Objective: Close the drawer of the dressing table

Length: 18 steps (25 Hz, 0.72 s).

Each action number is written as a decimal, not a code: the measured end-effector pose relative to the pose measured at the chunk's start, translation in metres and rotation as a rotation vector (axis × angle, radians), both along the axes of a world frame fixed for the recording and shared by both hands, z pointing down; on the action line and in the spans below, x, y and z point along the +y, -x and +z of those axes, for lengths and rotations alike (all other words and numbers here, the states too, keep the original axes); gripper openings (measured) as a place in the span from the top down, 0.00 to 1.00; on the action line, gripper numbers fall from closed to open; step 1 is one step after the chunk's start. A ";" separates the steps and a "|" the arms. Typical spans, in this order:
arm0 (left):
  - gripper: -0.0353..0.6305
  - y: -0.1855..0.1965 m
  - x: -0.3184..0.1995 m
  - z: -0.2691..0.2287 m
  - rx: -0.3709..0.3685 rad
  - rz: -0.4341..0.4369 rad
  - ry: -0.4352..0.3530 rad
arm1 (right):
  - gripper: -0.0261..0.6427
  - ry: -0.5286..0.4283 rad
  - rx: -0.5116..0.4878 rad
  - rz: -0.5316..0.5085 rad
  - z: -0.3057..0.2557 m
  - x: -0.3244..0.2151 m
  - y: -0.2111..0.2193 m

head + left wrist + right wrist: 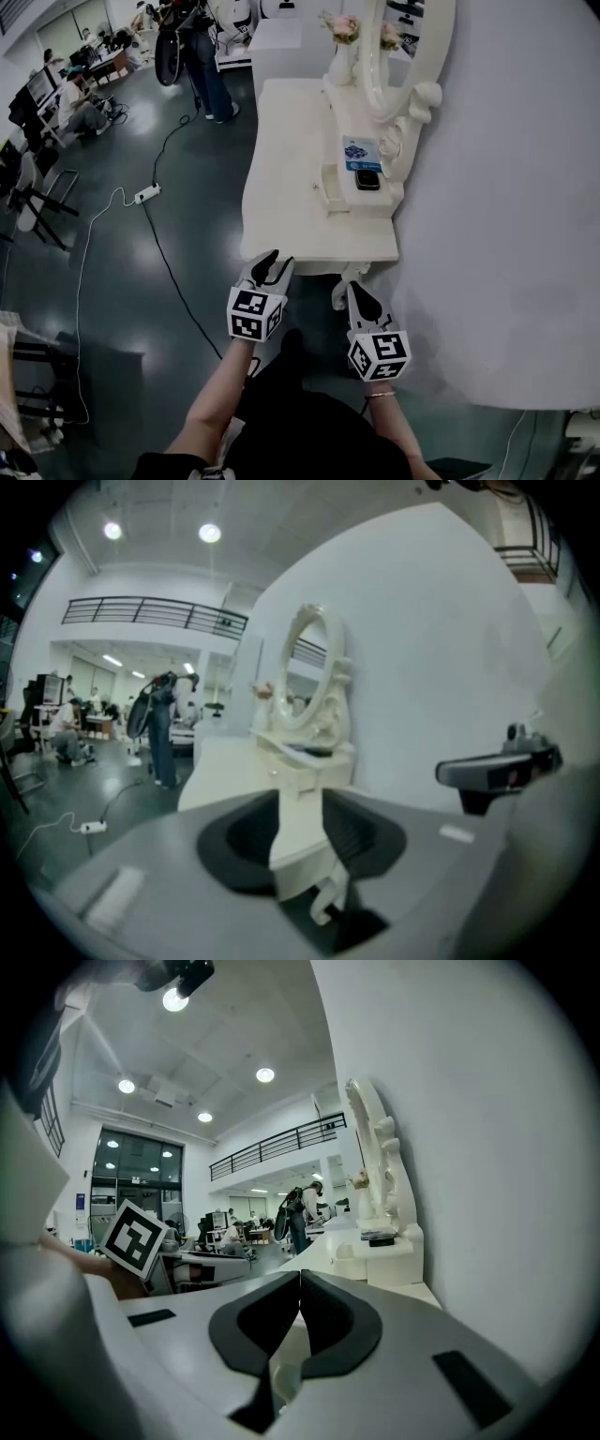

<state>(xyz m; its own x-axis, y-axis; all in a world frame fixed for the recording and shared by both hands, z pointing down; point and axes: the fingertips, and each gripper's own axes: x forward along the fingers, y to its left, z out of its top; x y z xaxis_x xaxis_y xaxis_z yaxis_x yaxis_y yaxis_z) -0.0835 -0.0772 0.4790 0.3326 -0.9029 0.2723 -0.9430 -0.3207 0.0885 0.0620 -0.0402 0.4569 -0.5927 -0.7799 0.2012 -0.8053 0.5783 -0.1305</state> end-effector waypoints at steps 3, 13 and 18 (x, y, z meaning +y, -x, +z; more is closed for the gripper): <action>0.74 0.004 -0.032 0.003 -0.005 0.023 0.013 | 0.95 0.007 0.000 0.029 -0.001 -0.030 0.003; 0.74 0.015 -0.130 0.005 0.005 0.092 0.017 | 0.95 0.022 0.010 0.109 -0.001 -0.115 0.018; 0.74 0.015 -0.163 0.011 0.003 0.125 0.029 | 0.95 0.021 0.010 0.155 -0.004 -0.140 0.017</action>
<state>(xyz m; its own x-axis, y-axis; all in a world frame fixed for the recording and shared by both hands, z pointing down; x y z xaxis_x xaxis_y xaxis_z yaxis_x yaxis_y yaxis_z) -0.0981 -0.2400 0.4901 0.4434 -0.8459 0.2965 -0.8954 -0.4334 0.1026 0.0446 -0.1806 0.4530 -0.4631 -0.8576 0.2239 -0.8862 0.4439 -0.1326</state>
